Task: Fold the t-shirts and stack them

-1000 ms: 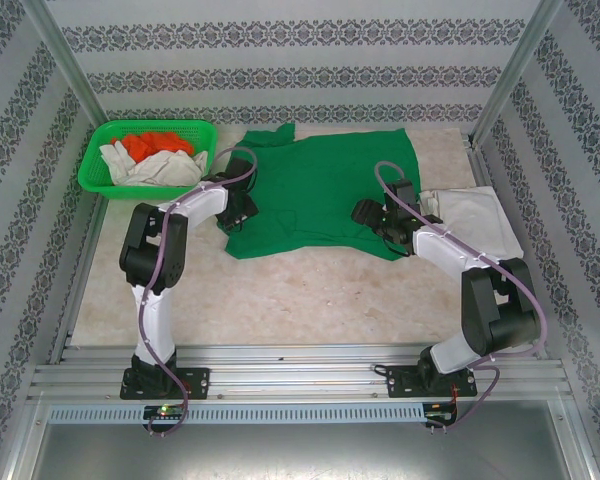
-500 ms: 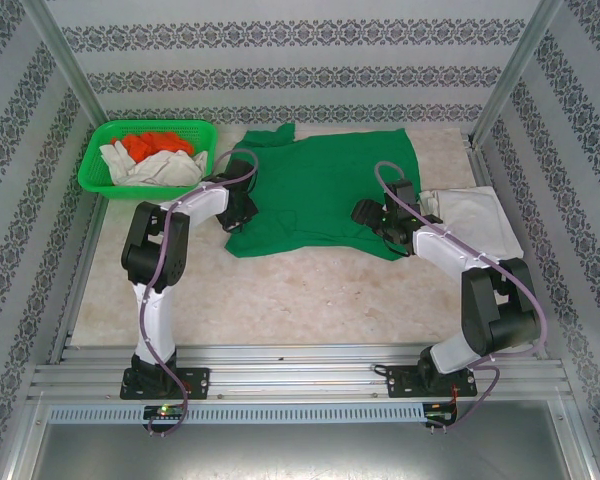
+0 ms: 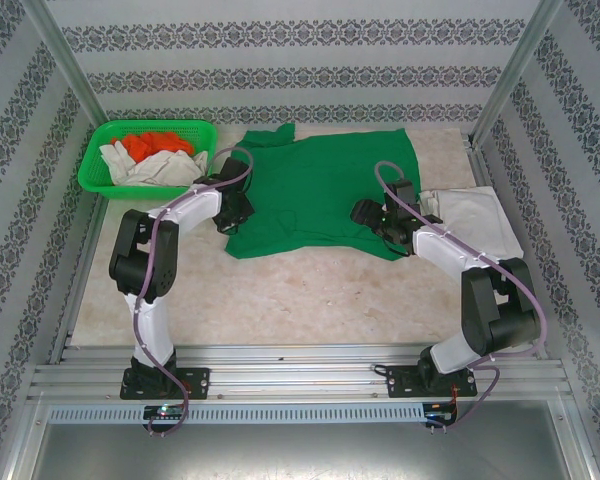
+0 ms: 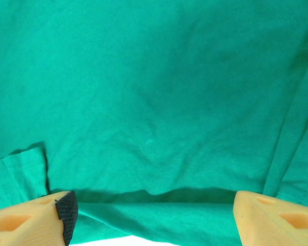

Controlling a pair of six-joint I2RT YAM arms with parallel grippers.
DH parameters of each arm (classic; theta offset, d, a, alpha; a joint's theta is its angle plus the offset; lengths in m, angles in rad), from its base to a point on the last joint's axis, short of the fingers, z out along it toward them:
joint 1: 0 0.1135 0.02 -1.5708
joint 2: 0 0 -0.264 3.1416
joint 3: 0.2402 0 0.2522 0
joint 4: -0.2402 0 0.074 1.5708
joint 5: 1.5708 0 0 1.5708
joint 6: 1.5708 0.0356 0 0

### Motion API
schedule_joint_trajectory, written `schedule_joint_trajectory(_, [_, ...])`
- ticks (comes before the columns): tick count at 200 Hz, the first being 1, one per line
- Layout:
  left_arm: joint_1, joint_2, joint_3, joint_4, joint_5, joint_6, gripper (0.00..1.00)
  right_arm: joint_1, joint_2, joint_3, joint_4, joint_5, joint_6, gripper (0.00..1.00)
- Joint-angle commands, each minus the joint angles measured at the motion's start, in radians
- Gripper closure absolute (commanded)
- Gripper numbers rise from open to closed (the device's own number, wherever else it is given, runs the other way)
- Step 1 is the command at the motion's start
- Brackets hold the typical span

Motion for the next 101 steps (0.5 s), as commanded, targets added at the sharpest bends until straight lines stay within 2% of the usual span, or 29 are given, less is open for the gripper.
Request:
schedule_joint_trajectory(1, [0.010, 0.005, -0.004, -0.012, -0.019, -0.010, 0.78, -0.010, 0.006, -0.009, 0.013, -0.014, 0.013, 0.20])
schedule_joint_trajectory(17, [0.012, 0.028, 0.006, -0.017, -0.019, -0.005, 0.71, -0.010, 0.003, -0.012, 0.014, -0.014, 0.015, 0.20])
schedule_joint_trajectory(67, [0.012, 0.090, 0.029, -0.010, 0.003, -0.005, 0.73, -0.010, 0.003, -0.008, 0.011, -0.009, 0.020, 0.20])
schedule_joint_trajectory(77, [0.012, 0.096, 0.031, -0.006, 0.006, -0.009, 0.77, -0.010, 0.003, -0.007, 0.011, -0.009, 0.021, 0.20])
schedule_joint_trajectory(101, [0.012, 0.097, 0.035, -0.010, 0.009, -0.010, 0.95, -0.010, 0.003, -0.008, 0.007, -0.008, 0.021, 0.20])
